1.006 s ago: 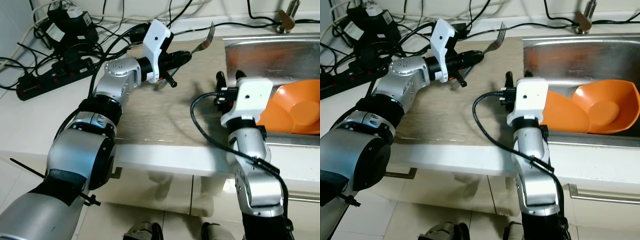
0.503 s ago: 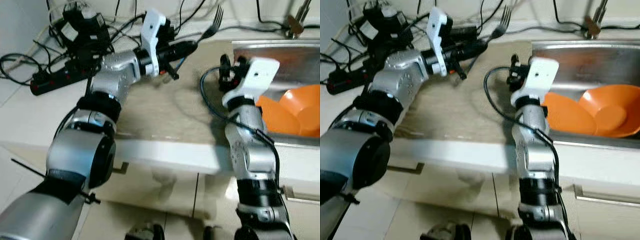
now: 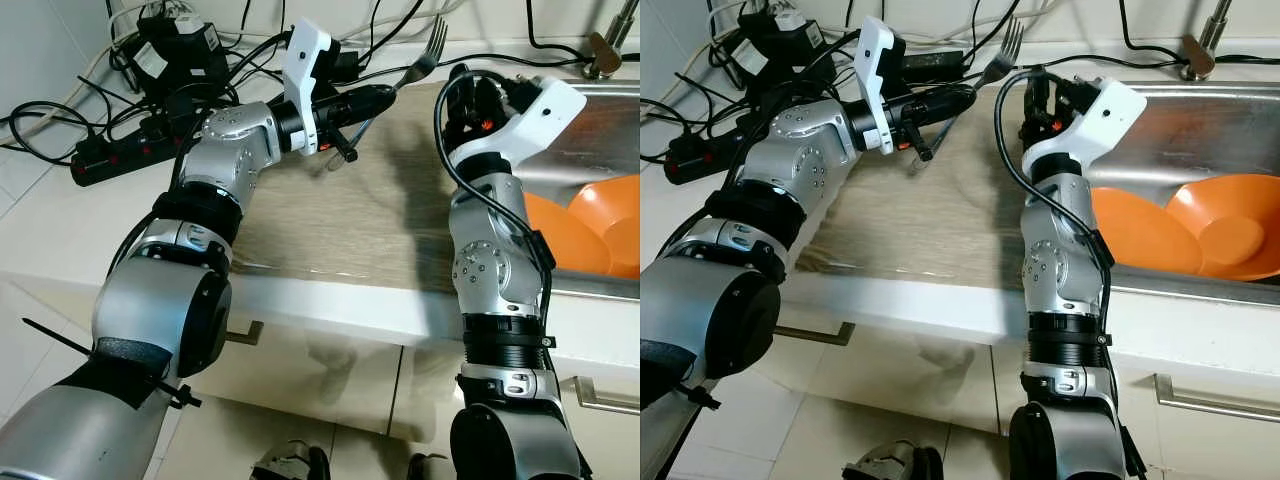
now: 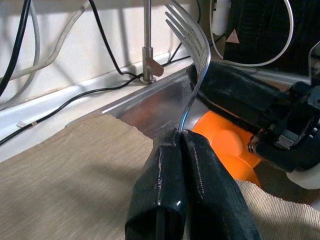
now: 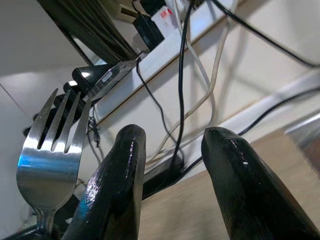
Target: Kitchen organization
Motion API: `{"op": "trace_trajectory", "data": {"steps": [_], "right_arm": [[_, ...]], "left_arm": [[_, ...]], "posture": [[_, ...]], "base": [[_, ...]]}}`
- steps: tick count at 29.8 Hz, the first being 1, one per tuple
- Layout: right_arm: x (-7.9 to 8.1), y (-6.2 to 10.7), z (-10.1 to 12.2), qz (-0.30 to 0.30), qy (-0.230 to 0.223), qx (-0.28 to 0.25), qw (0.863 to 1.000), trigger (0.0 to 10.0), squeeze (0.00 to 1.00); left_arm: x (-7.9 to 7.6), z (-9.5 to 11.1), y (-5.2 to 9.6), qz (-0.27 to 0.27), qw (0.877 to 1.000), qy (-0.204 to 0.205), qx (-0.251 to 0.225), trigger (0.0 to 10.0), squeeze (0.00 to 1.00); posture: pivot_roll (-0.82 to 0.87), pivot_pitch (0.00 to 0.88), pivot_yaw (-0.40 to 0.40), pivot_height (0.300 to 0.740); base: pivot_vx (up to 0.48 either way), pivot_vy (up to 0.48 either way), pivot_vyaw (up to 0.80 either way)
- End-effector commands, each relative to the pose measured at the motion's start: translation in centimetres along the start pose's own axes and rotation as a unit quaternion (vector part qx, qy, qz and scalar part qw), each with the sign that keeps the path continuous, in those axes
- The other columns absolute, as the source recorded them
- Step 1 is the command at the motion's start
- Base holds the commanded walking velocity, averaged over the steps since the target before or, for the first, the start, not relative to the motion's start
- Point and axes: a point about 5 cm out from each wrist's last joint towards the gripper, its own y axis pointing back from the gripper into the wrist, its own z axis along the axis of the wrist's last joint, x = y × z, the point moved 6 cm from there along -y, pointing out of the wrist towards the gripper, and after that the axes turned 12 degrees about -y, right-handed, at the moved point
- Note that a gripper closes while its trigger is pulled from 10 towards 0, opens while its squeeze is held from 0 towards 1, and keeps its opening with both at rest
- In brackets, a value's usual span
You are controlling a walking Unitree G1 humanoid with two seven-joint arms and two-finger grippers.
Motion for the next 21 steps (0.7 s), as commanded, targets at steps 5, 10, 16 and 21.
{"op": "trace_trajectory", "data": {"steps": [5, 10, 16, 21], "right_arm": [[1.9, -0.5, 0.0, 0.029, -0.065, 0.007, 0.997, 10.0, 0.0], [3.0, -0.5, -0.2, 0.051, -0.086, 0.015, 0.995, 10.0, 0.0], [4.3, -0.3, 0.0, 0.075, -0.106, 0.027, 0.991, 10.0, 0.0], [4.3, 0.3, 0.1, 0.082, -0.104, 0.038, 0.991, 10.0, 0.0]], "left_arm": [[0.4, 0.2, 0.4, 0.002, 1.0, 0.0, 0.002, 0.0, 0.0], [0.3, 0.0, 0.3, 0.001, 1.0, 0.002, 0.005, 0.0, 0.0], [0.5, -0.4, 0.4, 0.009, 1.0, 0.008, 0.013, 0.0, 0.0], [0.7, -0.7, 0.5, 0.016, 1.0, 0.011, 0.018, 0.0, 0.0]], "posture": [[-0.03, 0.008, 0.154, 0.732], [-0.03, 0.007, 0.155, 0.732], [-0.03, 0.008, 0.154, 0.732], [-0.04, 0.013, 0.151, 0.732]], "base": [[0.0, 0.0, 0.0], [0.0, 0.0, 0.0], [0.0, 0.0, 0.0], [0.0, 0.0, 0.0]]}}
